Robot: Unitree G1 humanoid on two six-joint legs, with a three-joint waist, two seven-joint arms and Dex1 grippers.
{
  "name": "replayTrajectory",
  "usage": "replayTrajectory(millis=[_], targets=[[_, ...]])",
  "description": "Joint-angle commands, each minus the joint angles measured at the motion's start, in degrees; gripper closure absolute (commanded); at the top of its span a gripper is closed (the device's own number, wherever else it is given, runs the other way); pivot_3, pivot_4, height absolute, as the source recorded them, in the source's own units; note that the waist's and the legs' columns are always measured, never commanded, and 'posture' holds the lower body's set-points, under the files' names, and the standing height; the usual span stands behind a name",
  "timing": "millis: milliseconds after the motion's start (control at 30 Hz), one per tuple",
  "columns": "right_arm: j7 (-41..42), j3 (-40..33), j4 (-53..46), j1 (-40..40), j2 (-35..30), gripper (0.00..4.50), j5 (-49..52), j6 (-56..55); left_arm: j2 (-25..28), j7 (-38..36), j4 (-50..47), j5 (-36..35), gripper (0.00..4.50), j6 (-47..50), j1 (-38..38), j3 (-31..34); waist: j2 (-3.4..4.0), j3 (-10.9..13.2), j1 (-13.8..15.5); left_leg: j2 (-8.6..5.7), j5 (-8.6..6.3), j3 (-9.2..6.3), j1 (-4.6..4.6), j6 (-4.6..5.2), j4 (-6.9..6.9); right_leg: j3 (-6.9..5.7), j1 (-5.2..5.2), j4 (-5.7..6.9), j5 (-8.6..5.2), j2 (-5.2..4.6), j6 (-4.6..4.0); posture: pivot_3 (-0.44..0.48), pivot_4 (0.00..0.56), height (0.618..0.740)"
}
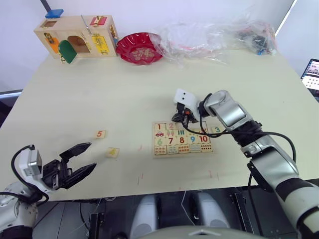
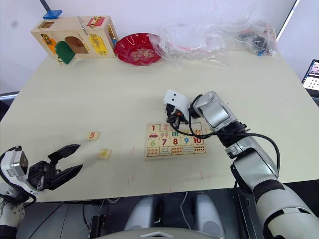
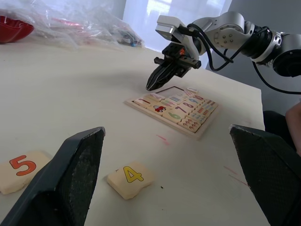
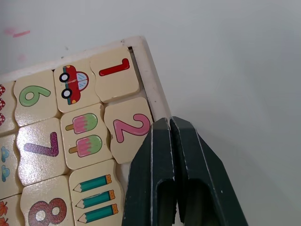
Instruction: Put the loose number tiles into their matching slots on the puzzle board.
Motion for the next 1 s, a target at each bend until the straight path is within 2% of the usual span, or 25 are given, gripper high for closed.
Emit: replayTrajectory(millis=[33,1000], targets=[[0.6,-0.1,-1.1,0.1,0.0,4.44,-0.1,-0.8,0.0,-1.7,-1.2,-0.4,0.00,0.0,0.2,1.9,0.00,0.0,0.0,0.00,0.00,0.00,0.00,0.00,0.00,0.00,0.00,0.00,0.00,0.00,0.00,0.000,0.150,0.740],[2.8,1.3,-4.0,0.9,0.1,4.44,-1.0,1.0,-2.0,-1.6,-4.9,2.1,0.00,3.4,0.1,4.8,-0.01,0.0,0.0,-0.01,0.00,0.00,0.00,0.00,0.00,0.00,0.01,0.00,0.00,0.01,0.00,0.000,0.150,0.740]])
